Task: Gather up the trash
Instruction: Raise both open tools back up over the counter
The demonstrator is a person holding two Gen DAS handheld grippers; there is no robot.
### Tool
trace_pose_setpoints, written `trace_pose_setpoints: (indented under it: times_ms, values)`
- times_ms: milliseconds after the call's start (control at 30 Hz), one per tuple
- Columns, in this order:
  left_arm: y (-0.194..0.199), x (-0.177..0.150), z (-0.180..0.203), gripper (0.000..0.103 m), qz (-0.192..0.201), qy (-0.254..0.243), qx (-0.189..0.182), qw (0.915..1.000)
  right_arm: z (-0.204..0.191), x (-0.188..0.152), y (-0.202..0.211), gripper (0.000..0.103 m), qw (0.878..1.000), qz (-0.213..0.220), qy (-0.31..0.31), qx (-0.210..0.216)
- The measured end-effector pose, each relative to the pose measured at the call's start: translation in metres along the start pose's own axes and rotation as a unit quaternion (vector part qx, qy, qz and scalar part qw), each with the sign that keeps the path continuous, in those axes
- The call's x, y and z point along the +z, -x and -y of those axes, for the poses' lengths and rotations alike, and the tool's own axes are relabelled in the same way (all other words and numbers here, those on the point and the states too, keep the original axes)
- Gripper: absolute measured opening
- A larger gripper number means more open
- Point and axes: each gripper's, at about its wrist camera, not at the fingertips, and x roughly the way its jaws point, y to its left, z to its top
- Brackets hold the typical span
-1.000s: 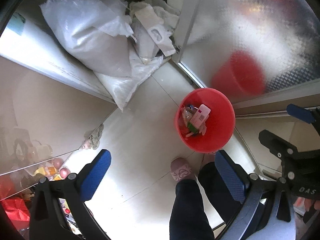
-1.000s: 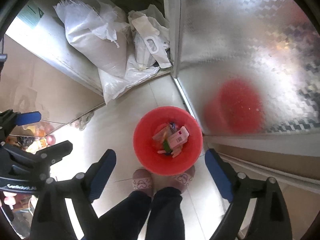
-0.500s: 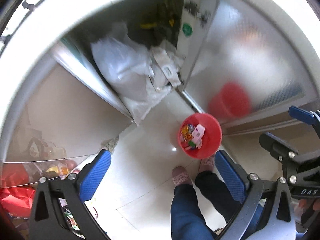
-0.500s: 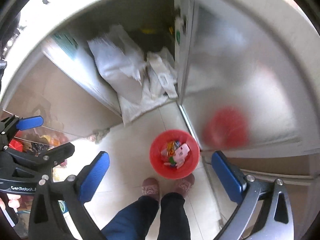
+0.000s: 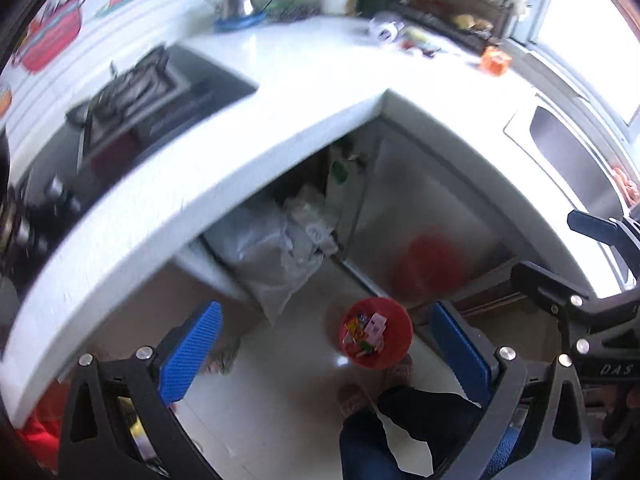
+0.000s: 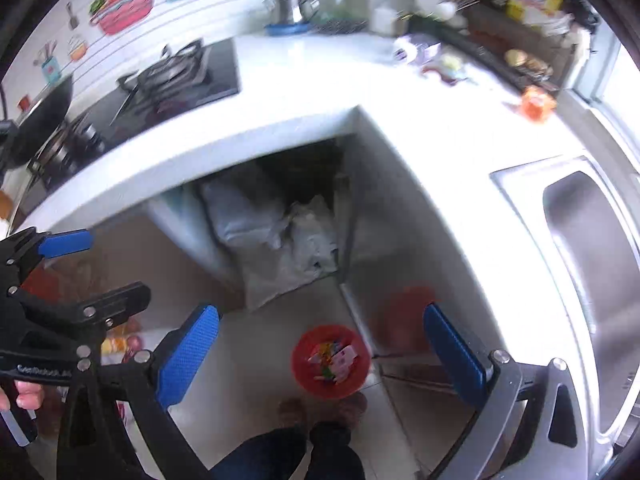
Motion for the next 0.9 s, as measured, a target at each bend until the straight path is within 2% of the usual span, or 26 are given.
trace_pose_setpoints:
  times_ms: [333, 533, 700, 900]
  values:
    - [0.041, 0.048, 0.023, 0.103, 0.044, -0.041, -0.023, 0.9979, 0.022, 0.024, 0.051, 0.102, 0.998, 0.057, -0.027, -0.027]
    - [0.058, 0.077, 0.04, 0.103, 0.062, -0.066, -0.031, 0.9954, 0.039, 0.034, 0.064, 0.102, 0.996, 0.072, -0.049, -0.034]
    - [0.061, 0.102, 0.053, 0.103, 0.072, -0.089, -0.031, 0.9929, 0.053, 0.05, 0.073, 0.102, 0.993, 0.091, -0.057, -0.044]
    - [0.051, 0.14, 0.068, 0.103, 0.072, -0.095, -0.03, 0.9924, 0.076, 0.078, 0.064, 0.102, 0.993, 0.095, -0.063, -0.045]
